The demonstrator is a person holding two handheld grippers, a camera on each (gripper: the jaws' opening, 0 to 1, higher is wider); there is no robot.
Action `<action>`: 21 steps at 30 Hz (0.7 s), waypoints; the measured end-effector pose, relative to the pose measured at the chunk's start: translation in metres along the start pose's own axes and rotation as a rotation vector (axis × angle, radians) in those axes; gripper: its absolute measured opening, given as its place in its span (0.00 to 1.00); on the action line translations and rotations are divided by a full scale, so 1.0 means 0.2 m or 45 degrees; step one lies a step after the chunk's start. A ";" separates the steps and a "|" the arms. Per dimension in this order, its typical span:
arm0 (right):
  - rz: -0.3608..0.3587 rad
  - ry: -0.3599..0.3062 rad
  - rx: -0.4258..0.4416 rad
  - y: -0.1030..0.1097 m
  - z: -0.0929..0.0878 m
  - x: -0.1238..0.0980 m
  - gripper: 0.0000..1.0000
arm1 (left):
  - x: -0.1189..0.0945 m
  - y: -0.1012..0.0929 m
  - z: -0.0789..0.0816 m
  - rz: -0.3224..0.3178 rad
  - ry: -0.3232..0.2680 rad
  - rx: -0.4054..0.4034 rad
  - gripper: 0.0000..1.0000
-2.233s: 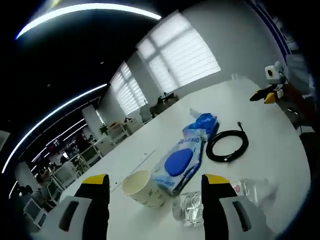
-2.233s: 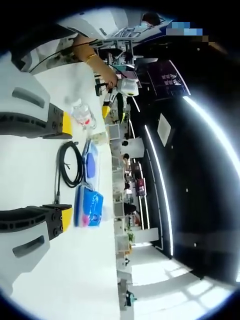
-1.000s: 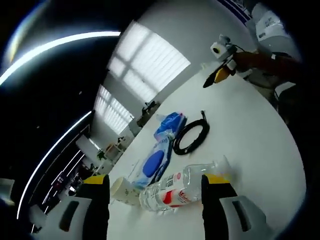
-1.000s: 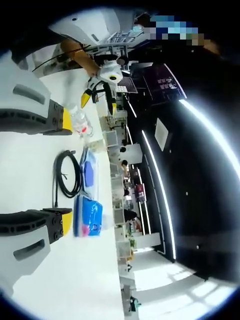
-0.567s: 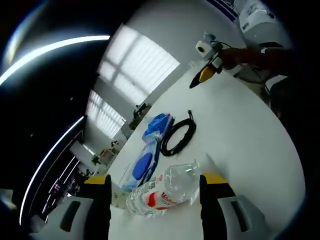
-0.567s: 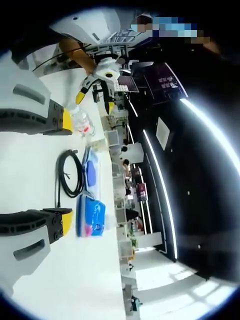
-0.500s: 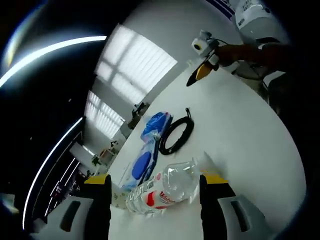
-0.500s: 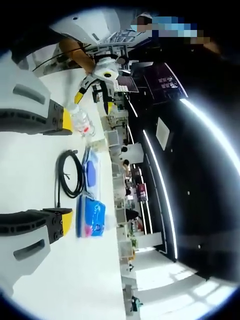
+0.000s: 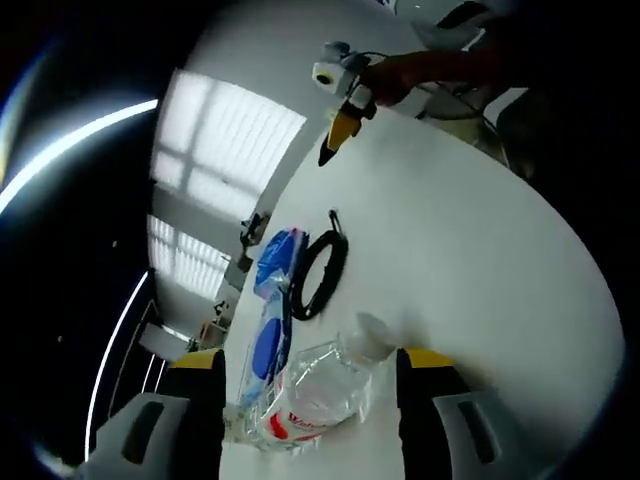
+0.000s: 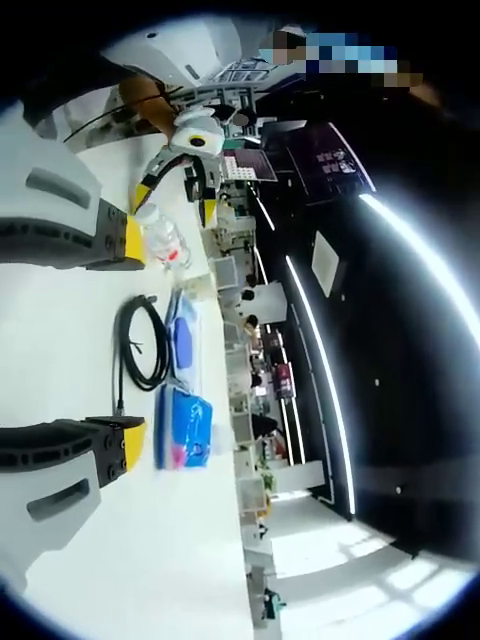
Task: Arrange the tabletop items into an orderly group along one side of the table until the central work area is clear of visible clutter.
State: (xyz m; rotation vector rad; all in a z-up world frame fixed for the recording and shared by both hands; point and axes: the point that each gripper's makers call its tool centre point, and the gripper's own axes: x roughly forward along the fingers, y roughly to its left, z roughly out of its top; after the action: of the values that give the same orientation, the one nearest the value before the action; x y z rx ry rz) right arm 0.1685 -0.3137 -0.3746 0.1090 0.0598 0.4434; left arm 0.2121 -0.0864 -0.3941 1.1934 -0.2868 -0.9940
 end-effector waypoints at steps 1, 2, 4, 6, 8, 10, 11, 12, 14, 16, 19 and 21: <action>-0.001 0.000 0.002 0.00 0.00 0.00 0.57 | 0.00 -0.01 0.00 -0.021 -0.002 0.010 0.64; -0.001 0.000 0.002 0.00 0.00 0.00 0.57 | 0.00 -0.01 0.01 -0.027 -0.004 0.011 0.63; -0.001 -0.001 0.006 0.00 -0.01 -0.01 0.57 | 0.00 -0.02 0.03 -0.042 -0.015 0.026 0.64; 0.000 0.001 0.010 0.00 -0.01 -0.01 0.57 | 0.01 -0.02 0.04 -0.054 -0.013 0.066 0.64; -0.002 0.004 0.009 -0.01 -0.02 -0.01 0.57 | 0.02 -0.02 0.04 -0.058 -0.008 0.108 0.63; -0.001 0.001 0.012 -0.01 -0.02 -0.01 0.57 | 0.03 -0.02 0.05 -0.064 0.001 0.142 0.63; -0.003 -0.002 0.014 -0.01 -0.02 -0.01 0.57 | 0.03 -0.02 0.04 -0.070 0.005 0.162 0.62; -0.004 -0.003 0.014 -0.01 -0.01 -0.01 0.57 | 0.03 -0.02 0.05 -0.075 0.006 0.175 0.62; -0.013 -0.002 0.012 -0.02 -0.01 -0.02 0.57 | 0.03 -0.04 0.05 -0.105 0.015 0.240 0.58; -0.017 -0.002 0.012 -0.03 -0.01 -0.03 0.57 | 0.03 -0.06 0.06 -0.117 0.013 0.261 0.55; -0.022 -0.004 0.014 -0.03 -0.01 -0.03 0.56 | 0.03 -0.07 0.08 -0.132 0.009 0.325 0.55; -0.023 -0.002 0.017 -0.03 -0.02 -0.03 0.56 | 0.03 -0.07 0.08 -0.143 0.010 0.350 0.55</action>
State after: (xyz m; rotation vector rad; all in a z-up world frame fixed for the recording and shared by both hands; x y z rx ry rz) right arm 0.1653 -0.3214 -0.3788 0.1219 0.0620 0.4251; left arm 0.1969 -0.1014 -0.4016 1.4751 -0.3622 -1.0709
